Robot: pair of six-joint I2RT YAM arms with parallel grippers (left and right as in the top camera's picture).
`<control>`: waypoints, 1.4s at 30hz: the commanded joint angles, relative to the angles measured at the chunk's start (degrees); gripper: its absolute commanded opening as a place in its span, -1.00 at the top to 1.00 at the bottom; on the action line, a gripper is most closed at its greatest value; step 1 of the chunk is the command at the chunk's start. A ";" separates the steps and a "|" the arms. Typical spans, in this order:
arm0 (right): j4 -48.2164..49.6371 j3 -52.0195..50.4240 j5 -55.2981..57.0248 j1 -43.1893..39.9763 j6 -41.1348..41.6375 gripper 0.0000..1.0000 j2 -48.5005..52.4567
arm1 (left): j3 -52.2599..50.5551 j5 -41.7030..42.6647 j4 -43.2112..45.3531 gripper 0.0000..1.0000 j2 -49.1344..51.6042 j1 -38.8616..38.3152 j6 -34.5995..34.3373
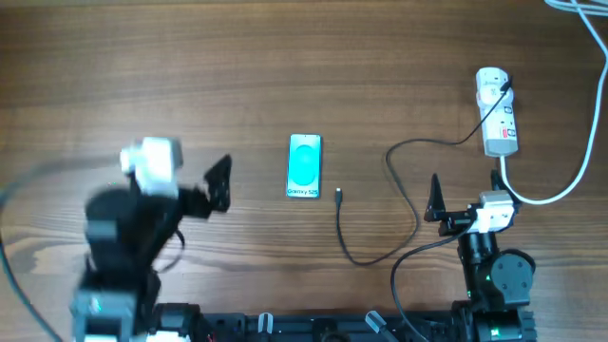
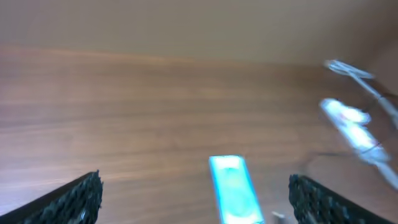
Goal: Plug charger to phone and switch on socket
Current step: 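Move the left gripper over the blue phone and lower onto it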
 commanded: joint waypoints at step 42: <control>0.31 -0.07 0.20 -0.24 0.85 -1.00 -0.61 | 59.89 -15.19 -42.99 -1.00 83.58 -28.33 -26.40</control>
